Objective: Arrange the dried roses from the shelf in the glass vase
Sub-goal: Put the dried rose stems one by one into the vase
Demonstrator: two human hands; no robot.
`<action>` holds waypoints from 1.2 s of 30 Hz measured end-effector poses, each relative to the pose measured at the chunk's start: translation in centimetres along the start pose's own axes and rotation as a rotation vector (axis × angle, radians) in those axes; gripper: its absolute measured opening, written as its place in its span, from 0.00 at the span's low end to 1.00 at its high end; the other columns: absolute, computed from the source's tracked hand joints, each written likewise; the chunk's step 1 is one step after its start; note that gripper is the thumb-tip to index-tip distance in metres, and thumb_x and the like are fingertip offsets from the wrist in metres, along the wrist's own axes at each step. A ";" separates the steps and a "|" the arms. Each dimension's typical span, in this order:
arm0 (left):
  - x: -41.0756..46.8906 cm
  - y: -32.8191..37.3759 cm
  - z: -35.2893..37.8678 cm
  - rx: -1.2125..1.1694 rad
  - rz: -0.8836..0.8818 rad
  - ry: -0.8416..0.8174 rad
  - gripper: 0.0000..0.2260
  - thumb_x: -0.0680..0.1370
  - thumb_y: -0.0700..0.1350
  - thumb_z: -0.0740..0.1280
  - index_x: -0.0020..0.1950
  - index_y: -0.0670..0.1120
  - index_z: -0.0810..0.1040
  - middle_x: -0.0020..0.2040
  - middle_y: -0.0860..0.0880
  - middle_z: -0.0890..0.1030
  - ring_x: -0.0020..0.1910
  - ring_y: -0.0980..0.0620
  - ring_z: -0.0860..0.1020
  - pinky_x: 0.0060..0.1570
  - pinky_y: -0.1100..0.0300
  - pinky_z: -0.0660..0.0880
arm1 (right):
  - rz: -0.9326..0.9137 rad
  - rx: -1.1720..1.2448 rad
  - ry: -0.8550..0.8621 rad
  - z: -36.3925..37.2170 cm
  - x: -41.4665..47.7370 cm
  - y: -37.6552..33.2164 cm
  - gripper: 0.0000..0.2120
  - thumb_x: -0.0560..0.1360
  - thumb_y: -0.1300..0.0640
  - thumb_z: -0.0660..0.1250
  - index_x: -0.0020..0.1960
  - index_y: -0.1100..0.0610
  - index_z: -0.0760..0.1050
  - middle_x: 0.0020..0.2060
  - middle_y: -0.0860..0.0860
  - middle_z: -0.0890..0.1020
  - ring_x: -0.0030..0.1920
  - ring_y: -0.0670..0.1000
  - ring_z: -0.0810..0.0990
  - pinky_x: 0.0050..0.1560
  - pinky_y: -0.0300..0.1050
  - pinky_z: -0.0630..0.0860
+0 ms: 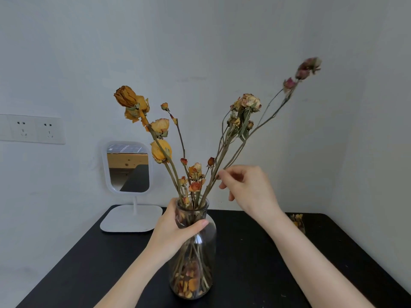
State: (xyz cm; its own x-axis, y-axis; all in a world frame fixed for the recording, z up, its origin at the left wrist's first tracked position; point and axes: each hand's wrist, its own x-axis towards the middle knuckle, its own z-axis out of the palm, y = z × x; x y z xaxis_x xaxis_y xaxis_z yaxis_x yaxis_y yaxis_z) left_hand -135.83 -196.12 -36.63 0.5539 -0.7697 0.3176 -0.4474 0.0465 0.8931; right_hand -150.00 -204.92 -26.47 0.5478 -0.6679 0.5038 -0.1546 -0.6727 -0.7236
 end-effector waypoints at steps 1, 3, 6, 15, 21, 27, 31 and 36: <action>0.0 0.0 0.0 0.005 0.002 0.000 0.26 0.62 0.60 0.74 0.55 0.64 0.65 0.54 0.64 0.75 0.54 0.64 0.74 0.52 0.67 0.70 | 0.004 -0.016 -0.018 0.5 -0.2 0.1 0.09 0.77 0.52 0.62 0.46 0.53 0.80 0.33 0.44 0.80 0.25 0.39 0.73 0.27 0.28 0.67; 0.0 -0.1 0.0 0.015 0.006 0.000 0.28 0.63 0.59 0.74 0.58 0.62 0.65 0.55 0.63 0.75 0.56 0.62 0.74 0.56 0.62 0.71 | 0.003 -0.041 -0.051 1.3 -0.5 0.4 0.09 0.77 0.52 0.62 0.45 0.53 0.80 0.34 0.44 0.79 0.27 0.40 0.73 0.31 0.30 0.67; 0.0 0.0 0.0 0.019 0.009 -0.004 0.25 0.64 0.57 0.74 0.56 0.63 0.66 0.55 0.63 0.75 0.55 0.63 0.74 0.57 0.62 0.70 | 0.009 -0.054 -0.118 1.8 -0.8 0.7 0.09 0.78 0.53 0.62 0.44 0.51 0.80 0.33 0.44 0.79 0.26 0.40 0.73 0.32 0.32 0.69; 0.0 0.1 0.1 0.027 -0.006 -0.006 0.26 0.62 0.60 0.73 0.55 0.63 0.65 0.54 0.64 0.74 0.55 0.62 0.73 0.58 0.60 0.70 | -0.006 0.252 0.100 -0.8 0.5 -0.6 0.02 0.75 0.51 0.66 0.43 0.48 0.76 0.29 0.47 0.81 0.21 0.41 0.73 0.24 0.27 0.68; 0.0 -0.1 0.0 0.008 -0.002 -0.006 0.31 0.61 0.62 0.73 0.60 0.61 0.66 0.56 0.62 0.75 0.58 0.60 0.74 0.60 0.58 0.71 | -0.007 0.149 0.014 0.0 0.5 -0.7 0.07 0.75 0.55 0.66 0.38 0.49 0.78 0.29 0.47 0.80 0.21 0.40 0.72 0.24 0.28 0.68; 0.0 -0.2 0.0 0.010 0.009 -0.006 0.27 0.60 0.63 0.73 0.55 0.65 0.66 0.54 0.65 0.75 0.55 0.65 0.74 0.54 0.66 0.70 | 0.019 0.142 -0.046 0.5 0.2 -0.6 0.06 0.75 0.56 0.67 0.40 0.49 0.78 0.29 0.47 0.80 0.20 0.41 0.72 0.23 0.28 0.68; 0.0 -0.2 0.0 0.008 0.011 -0.002 0.28 0.58 0.66 0.71 0.55 0.65 0.66 0.54 0.65 0.75 0.54 0.66 0.73 0.52 0.69 0.69 | -0.007 0.203 0.030 0.3 0.6 -0.9 0.05 0.75 0.58 0.66 0.42 0.53 0.79 0.28 0.48 0.80 0.20 0.41 0.72 0.22 0.28 0.67; 0.0 0.0 0.0 0.009 0.012 -0.010 0.28 0.58 0.66 0.71 0.55 0.65 0.66 0.54 0.66 0.75 0.54 0.67 0.73 0.50 0.70 0.68 | 0.008 0.223 0.001 0.8 1.0 -0.9 0.05 0.75 0.61 0.66 0.42 0.55 0.80 0.28 0.48 0.80 0.19 0.41 0.71 0.22 0.29 0.67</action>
State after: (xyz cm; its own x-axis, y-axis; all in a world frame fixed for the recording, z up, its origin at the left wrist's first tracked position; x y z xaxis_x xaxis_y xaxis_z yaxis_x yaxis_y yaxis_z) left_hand -135.84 -196.14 -36.62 0.5418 -0.7752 0.3249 -0.4600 0.0500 0.8865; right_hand -148.66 -204.70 -25.67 0.5461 -0.6737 0.4979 0.0268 -0.5800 -0.8142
